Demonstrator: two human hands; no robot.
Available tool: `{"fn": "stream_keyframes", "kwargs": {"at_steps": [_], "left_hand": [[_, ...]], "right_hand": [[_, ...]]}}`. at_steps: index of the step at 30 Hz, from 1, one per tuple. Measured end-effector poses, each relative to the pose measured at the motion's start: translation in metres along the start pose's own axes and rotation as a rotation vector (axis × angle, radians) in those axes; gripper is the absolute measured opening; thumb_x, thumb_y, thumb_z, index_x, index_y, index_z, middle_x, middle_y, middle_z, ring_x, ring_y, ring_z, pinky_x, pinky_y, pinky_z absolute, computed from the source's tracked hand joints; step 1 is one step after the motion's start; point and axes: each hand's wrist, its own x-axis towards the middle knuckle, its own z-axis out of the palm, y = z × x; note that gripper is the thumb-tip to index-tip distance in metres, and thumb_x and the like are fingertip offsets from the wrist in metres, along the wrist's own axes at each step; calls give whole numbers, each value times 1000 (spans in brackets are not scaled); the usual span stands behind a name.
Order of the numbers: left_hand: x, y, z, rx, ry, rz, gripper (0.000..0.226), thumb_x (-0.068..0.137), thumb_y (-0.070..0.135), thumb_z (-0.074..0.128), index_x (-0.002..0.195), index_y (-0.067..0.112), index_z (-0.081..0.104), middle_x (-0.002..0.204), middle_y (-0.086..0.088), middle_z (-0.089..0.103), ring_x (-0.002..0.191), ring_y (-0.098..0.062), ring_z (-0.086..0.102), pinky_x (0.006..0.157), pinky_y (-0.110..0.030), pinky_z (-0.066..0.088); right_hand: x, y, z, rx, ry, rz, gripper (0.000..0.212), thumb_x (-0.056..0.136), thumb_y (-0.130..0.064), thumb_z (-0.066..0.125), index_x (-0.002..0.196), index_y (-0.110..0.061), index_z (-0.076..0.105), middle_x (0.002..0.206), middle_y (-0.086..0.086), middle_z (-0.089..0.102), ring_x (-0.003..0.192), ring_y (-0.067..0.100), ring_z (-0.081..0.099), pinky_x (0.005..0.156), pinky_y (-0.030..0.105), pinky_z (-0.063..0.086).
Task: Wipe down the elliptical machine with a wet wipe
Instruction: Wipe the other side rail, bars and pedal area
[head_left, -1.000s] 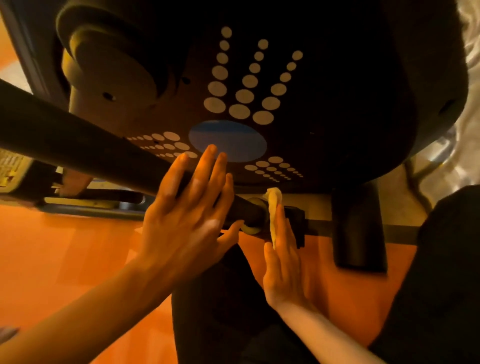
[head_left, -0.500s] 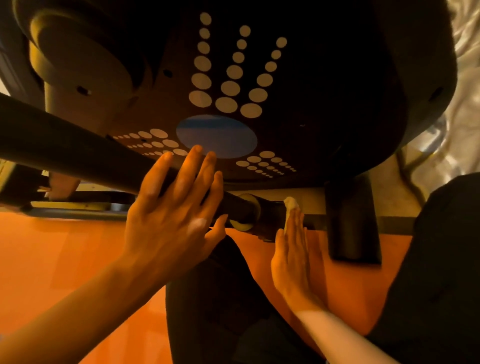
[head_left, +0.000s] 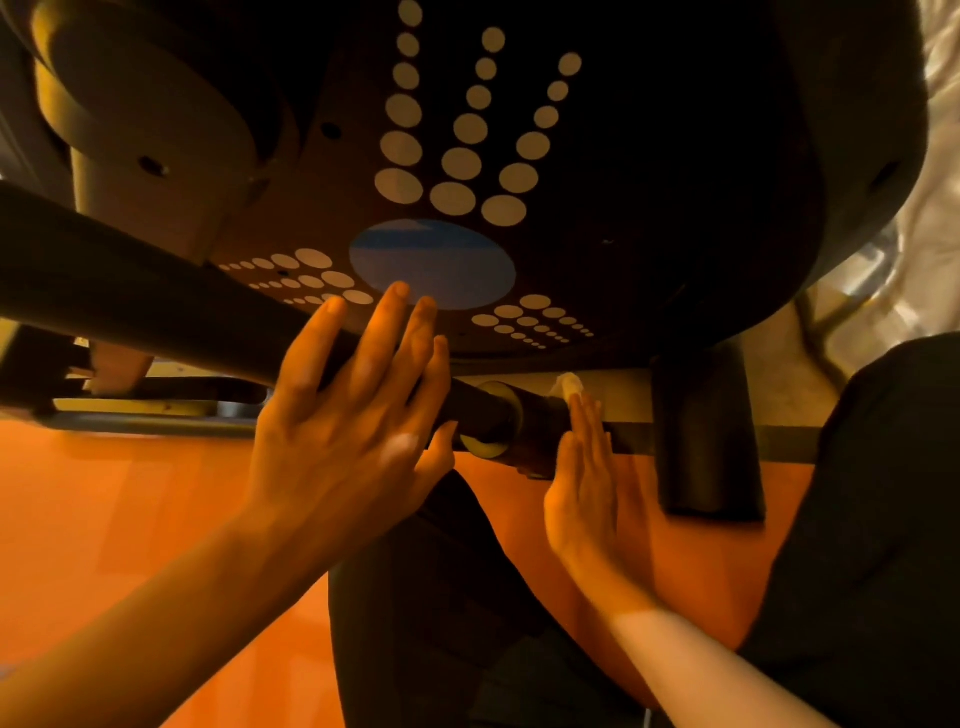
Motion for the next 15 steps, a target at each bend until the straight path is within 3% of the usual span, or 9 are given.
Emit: {"fn": "stream_keyframes", "kwargs": {"at_steps": [3,9,12,15], "left_hand": [[-1,-2,-1,41,-9,33,59,103,49,46,142,7,60,159,-20,45,152,-37,26,125,-55,0],[-3,-2,0,46,-31,36,61,102,50,46,144,7,58,154,-21,50,154,-38,23,125,-55,-2],[-3,-2,-1,48,-45,24,61,103,50,46,143,6,59,151,-21,53,155,-38,23,125,-56,-3],[-3,-1,0,65,-49,35,61,106,49,37,146,7,55,158,-21,45,156,-38,19,125,-56,-5]], "right_hand": [[9,5,6,78,75,93,74,96,-69,9,161,-34,19,166,-19,16,155,2,12,129,45,15],[6,1,7,217,86,217,62,103,-62,13,161,-39,9,170,-12,12,155,6,11,129,40,14],[16,3,2,346,119,343,56,108,-55,19,161,-38,23,167,-3,30,153,17,28,127,45,24],[26,5,-2,342,130,446,68,105,-63,22,159,-25,36,160,6,43,148,24,39,123,47,31]]}}
